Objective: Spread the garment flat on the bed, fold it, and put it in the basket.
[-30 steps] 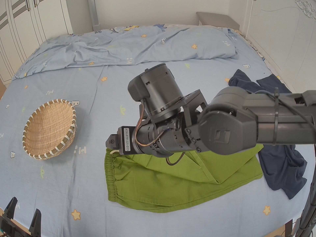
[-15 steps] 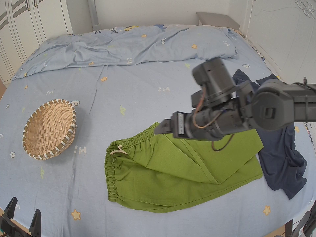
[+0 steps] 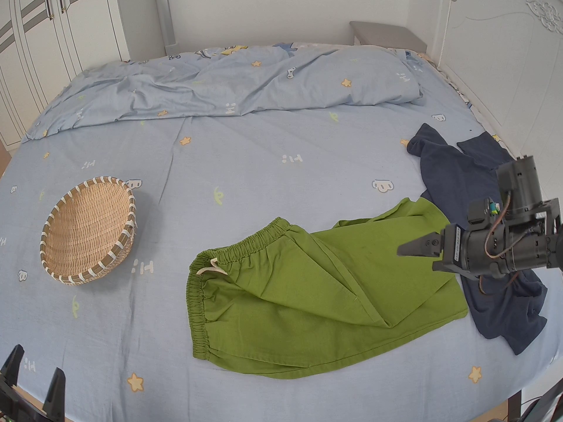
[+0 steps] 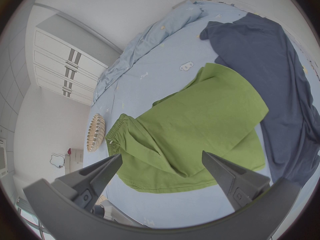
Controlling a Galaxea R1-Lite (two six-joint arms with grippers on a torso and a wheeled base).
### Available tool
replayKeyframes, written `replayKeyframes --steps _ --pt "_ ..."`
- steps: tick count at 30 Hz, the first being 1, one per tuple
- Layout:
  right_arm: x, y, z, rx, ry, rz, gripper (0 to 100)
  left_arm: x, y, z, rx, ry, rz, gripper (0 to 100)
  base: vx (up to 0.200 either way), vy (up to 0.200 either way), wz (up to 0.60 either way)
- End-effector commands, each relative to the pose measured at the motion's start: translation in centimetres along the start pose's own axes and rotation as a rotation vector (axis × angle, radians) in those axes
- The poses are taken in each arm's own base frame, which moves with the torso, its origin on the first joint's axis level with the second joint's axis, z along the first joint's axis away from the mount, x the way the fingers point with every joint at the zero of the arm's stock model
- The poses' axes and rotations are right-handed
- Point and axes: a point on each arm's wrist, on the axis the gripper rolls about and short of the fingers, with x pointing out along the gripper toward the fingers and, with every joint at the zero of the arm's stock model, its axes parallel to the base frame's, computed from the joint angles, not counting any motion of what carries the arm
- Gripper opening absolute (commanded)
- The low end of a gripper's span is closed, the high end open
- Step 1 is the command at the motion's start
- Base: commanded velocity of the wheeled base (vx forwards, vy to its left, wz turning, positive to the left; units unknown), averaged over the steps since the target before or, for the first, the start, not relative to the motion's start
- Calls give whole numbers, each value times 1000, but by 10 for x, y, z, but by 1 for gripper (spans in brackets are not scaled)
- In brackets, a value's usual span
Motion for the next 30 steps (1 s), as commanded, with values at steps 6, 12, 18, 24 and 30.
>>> replayKeyframes --steps 6,12,18,24,30 --pt "-16 -36 -21 19 -83 -35 100 46 -10 98 -301 343 -459 100 0 0 0" --pt "-6 -39 -22 11 -66 -65 100 108 -20 73 -519 674 -564 100 0 0 0" --pt "-8 -37 -26 -3 -61 -40 100 187 -31 6 -643 892 -724 100 0 0 0" --pt "-8 -35 -30 -29 -109 -5 100 236 -32 -38 -661 913 -789 100 0 0 0" --pt "-6 -33 -35 -44 -119 15 100 239 -31 -52 -677 950 -782 100 0 0 0"
